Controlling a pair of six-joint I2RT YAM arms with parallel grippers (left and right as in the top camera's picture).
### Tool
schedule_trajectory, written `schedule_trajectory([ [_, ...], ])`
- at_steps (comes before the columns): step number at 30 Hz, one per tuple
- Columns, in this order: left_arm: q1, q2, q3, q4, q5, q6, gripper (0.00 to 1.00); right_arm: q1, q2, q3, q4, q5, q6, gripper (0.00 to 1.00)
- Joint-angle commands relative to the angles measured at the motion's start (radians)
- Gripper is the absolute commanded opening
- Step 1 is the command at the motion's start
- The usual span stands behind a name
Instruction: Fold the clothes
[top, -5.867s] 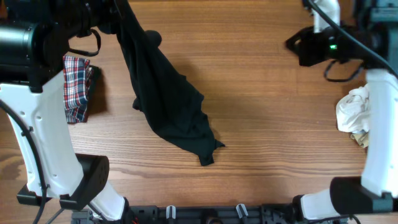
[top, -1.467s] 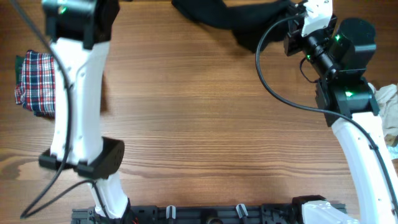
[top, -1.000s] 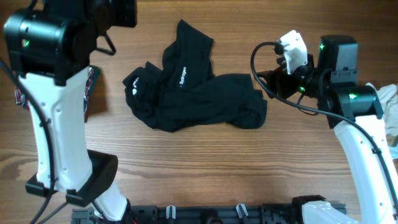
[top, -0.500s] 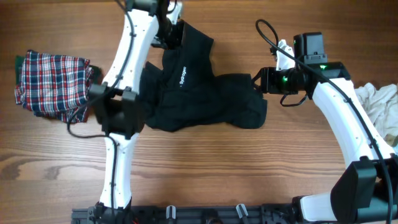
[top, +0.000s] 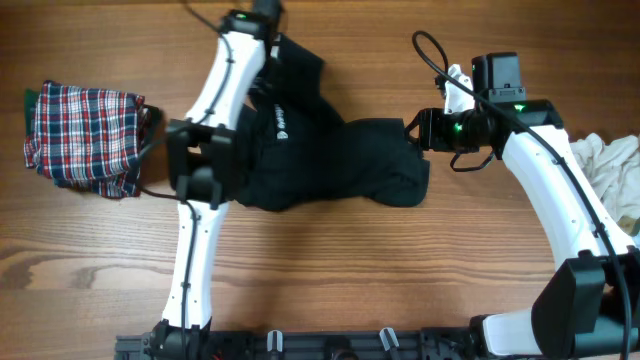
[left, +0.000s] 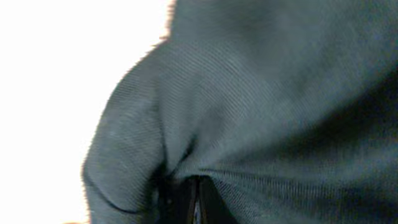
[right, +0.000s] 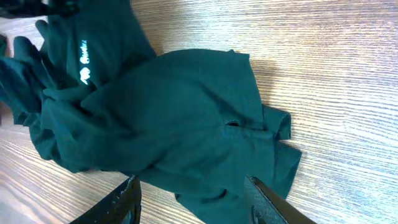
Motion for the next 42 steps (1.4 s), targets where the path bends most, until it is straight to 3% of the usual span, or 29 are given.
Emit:
schedule_trajectory([
  [1,0.155,0.032,-0.001,-0.041,-0.071,-0.139,0.04,0.024,0.061,-0.005,0.015,0.031,-0.005,0.54],
  [5,0.199,0.032,-0.001,-0.101,-0.071,-0.214,0.04,0.078,0.195,-0.006,0.12,0.032,-0.003,0.58],
  [9,0.185,0.032,-0.001,-0.113,-0.055,-0.23,0.04,0.133,0.297,-0.006,0.235,0.026,-0.058,0.79],
  [11,0.171,0.032,-0.001,-0.113,-0.055,-0.23,0.04,0.15,0.298,-0.006,0.296,0.045,-0.055,0.82],
  [19,0.15,0.032,-0.001,-0.112,-0.055,-0.23,0.04,0.155,0.323,-0.006,0.502,0.134,-0.074,0.68],
  [26,0.15,0.032,-0.001,-0.109,-0.055,-0.23,0.04,0.179,0.402,-0.006,0.544,0.133,-0.067,0.61],
  [29,0.15,0.032,-0.001,-0.109,-0.055,-0.231,0.04,0.188,0.414,-0.006,0.549,0.129,-0.049,0.47],
  [32,0.15,0.032,-0.001,-0.109,-0.055,-0.23,0.04,0.199,0.409,-0.004,0.535,0.129,-0.041,0.04],
  [37,0.15,0.032,-0.001,-0.103,-0.055,-0.23,0.04,0.183,0.207,0.009,0.401,0.146,-0.053,0.04],
  [42,0.151,0.032,-0.001,-0.097,-0.055,-0.23,0.04,0.183,-0.165,0.009,0.056,0.307,-0.133,0.04],
])
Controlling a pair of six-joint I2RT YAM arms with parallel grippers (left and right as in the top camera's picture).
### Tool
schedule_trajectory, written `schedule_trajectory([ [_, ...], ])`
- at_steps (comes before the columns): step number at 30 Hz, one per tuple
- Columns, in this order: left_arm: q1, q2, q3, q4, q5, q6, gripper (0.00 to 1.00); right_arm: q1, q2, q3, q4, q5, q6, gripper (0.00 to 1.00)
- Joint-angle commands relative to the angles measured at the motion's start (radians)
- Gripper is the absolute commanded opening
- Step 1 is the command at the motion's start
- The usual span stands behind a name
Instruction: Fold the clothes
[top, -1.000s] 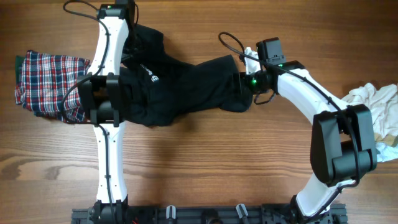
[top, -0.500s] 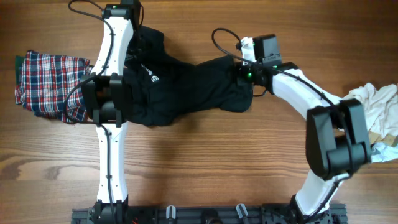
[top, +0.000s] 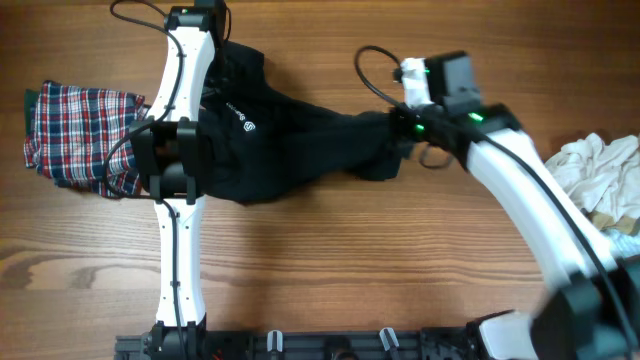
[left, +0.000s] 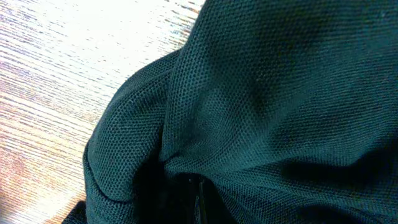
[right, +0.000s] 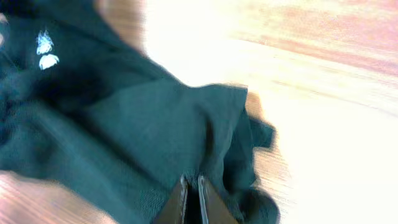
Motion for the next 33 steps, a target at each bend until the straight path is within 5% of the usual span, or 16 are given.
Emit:
schedule_trajectory([
  [1,-0.011,0.032,-0.005,0.012,0.021,-0.016,0.04,-0.005,-0.161,0.013,-0.197,0.096,-0.057,0.04],
  [8,-0.011,0.032,-0.005,0.019,0.021,-0.016,0.04,-0.005,-0.189,0.005,-0.643,0.074,-0.073,0.04],
  [12,-0.011,0.032,-0.005,0.032,0.021,0.007,0.04,-0.004,-0.189,-0.009,-0.685,-0.105,-0.097,0.04],
  [17,-0.011,0.032,-0.005,0.027,0.021,0.01,0.04,0.046,-0.189,-0.049,-0.746,-0.246,-0.182,0.23],
  [19,-0.011,0.032,-0.005,0.028,0.021,0.01,0.04,0.051,-0.189,-0.058,-0.674,-0.139,-0.051,0.31],
  [20,-0.011,0.032,-0.005,0.027,0.021,0.01,0.04,0.05,-0.189,-0.058,-0.565,-0.016,0.03,0.47],
  [23,-0.011,0.032,-0.005,0.027,0.021,0.01,0.04,0.049,-0.17,-0.058,-0.23,0.047,0.076,0.72],
  [28,-0.012,0.032,-0.005,0.023,0.033,0.009,0.04,0.032,0.115,-0.058,0.081,0.052,0.077,0.73],
  [33,-0.012,0.032,-0.005,0.022,0.033,0.01,0.04,-0.045,0.328,-0.056,0.166,0.006,0.129,0.68],
])
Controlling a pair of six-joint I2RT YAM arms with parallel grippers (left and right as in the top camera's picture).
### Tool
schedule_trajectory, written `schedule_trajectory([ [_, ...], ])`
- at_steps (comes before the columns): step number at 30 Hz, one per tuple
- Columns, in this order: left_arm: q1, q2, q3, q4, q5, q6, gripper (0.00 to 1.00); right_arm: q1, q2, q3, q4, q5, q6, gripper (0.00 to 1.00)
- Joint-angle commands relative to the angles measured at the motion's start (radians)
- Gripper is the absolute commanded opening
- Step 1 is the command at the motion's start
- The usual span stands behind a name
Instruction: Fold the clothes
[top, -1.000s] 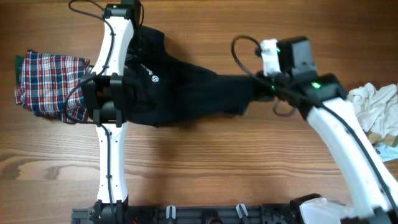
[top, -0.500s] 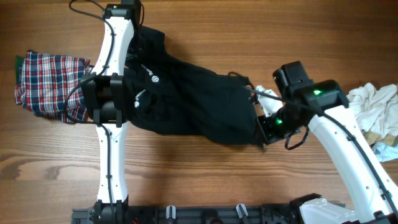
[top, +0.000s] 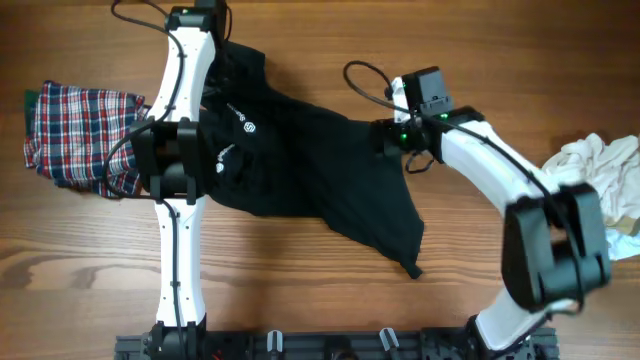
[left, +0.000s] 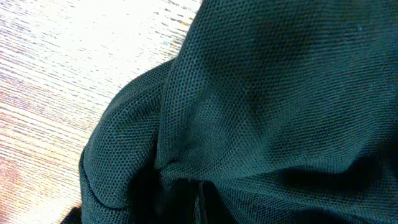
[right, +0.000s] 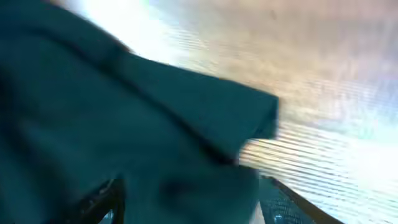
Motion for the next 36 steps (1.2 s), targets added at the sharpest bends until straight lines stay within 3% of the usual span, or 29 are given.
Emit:
schedule_trajectory([
  [1,-0.01,0.032,-0.005,0.002,0.028,0.008,0.05,-0.057,0.069,0.002,0.022,-0.037,0.04,0.67],
  [3,-0.01,0.032,-0.005,0.003,0.028,0.008,0.04,-0.069,0.079,0.002,0.027,-0.058,0.039,0.63],
  [5,-0.01,0.032,-0.005,0.003,0.028,0.008,0.04,-0.067,0.089,0.002,0.032,-0.163,0.039,0.48],
  [8,-0.01,0.032,-0.005,0.003,0.028,0.008,0.04,-0.055,0.089,0.002,0.032,-0.243,0.039,0.4],
  [10,-0.01,0.032,-0.005,0.003,0.028,0.008,0.04,-0.055,0.089,0.002,0.01,-0.245,0.04,0.29],
  [13,-0.01,0.032,-0.005,0.003,0.028,0.008,0.04,-0.059,0.087,0.002,0.006,-0.244,0.039,0.04],
  [19,-0.01,0.032,-0.005,0.004,0.028,0.008,0.04,-0.133,-0.012,0.037,0.022,-0.15,0.033,0.04],
  [26,-0.01,0.032,-0.005,0.011,0.028,0.008,0.04,-0.436,-0.129,0.048,0.018,-0.152,0.011,0.04],
  [29,-0.01,0.032,-0.005,0.023,0.028,0.008,0.04,-0.48,-0.128,0.046,-0.031,-0.346,-0.077,0.04],
  [33,-0.01,0.032,-0.005,0.03,0.028,0.008,0.04,-0.389,-0.117,0.006,-0.032,-0.353,-0.068,0.43],
  [35,-0.01,0.032,-0.005,0.029,0.028,0.008,0.04,-0.314,-0.076,0.006,-0.029,-0.352,-0.054,0.55],
  [36,-0.01,0.032,-0.005,0.029,0.028,0.008,0.04,-0.281,-0.051,0.006,-0.023,-0.339,-0.018,0.56],
])
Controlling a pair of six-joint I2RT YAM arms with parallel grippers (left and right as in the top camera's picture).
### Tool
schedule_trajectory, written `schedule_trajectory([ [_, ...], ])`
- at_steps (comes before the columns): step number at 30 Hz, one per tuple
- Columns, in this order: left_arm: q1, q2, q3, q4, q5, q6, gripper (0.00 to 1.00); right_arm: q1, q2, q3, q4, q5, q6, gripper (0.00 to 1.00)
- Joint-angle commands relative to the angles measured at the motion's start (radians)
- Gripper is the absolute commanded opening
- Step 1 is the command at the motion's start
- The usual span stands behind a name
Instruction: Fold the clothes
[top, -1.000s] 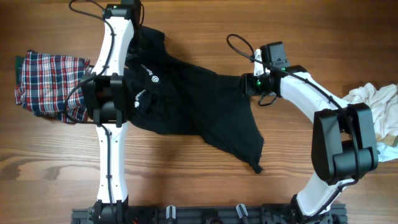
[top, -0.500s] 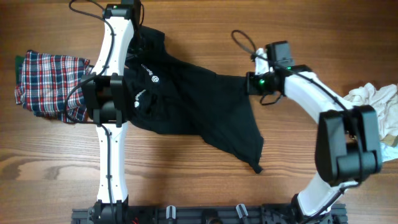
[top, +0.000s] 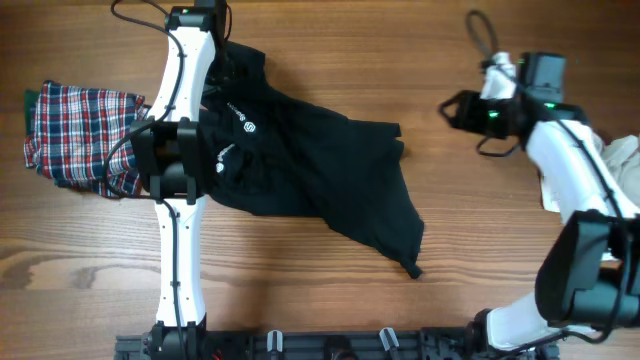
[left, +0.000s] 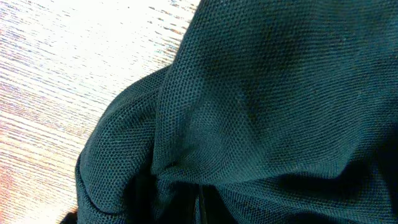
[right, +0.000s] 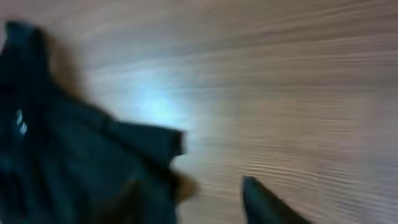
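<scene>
A black shirt (top: 320, 175) with a small white logo (top: 250, 127) lies spread across the table, one corner pointing toward the front. My left gripper (top: 222, 52) is at the shirt's far left end, shut on a fold of its dark mesh cloth (left: 280, 93); the jaws are nearly buried in it (left: 199, 202). My right gripper (top: 452, 108) hangs open to the right of the shirt, apart from it. Its blurred wrist view shows the shirt's edge (right: 74, 162) and bare wood between the fingers (right: 199, 199).
A folded red and blue plaid garment (top: 85, 135) lies at the left edge. A crumpled white cloth (top: 615, 160) sits at the right edge behind my right arm. The table (top: 330, 300) is brown wood.
My right gripper, then open at the shirt's right edge, is now well to the right and clear of the shirt. The shirt and my left gripper have stayed put.
The shirt lay bunched mid-table, my left gripper shut on its far end, my right open by its right end. Then the left end was further left and my right was shut on the right edge. Later the shirt lay spread, right gripper open; now it is clear.
</scene>
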Motion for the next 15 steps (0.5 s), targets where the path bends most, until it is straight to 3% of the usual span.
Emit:
schedule_trajectory([
  [1,-0.01,0.032,-0.005,0.009,0.021,0.007,0.05,0.103,0.094,-0.014,0.019,-0.006,0.073,0.58],
  [8,-0.011,0.032,-0.005,-0.011,0.022,0.007,0.04,0.195,0.281,-0.013,0.121,-0.012,0.165,0.58],
  [9,-0.011,0.032,-0.005,-0.013,0.027,0.007,0.04,0.203,0.296,-0.013,0.123,-0.016,0.165,0.54],
  [10,-0.011,0.032,-0.005,-0.013,0.03,0.007,0.04,0.213,0.306,-0.013,0.13,-0.021,0.164,0.49],
  [13,-0.011,0.032,-0.005,-0.013,0.038,0.007,0.04,0.241,0.304,-0.008,0.16,-0.033,0.161,0.13],
  [14,-0.011,0.032,-0.005,-0.013,0.04,0.007,0.04,0.24,0.303,-0.002,0.164,-0.018,0.163,0.04],
  [15,-0.011,0.032,-0.005,-0.013,0.04,0.007,0.04,0.232,0.296,0.009,0.163,0.003,0.161,0.04],
])
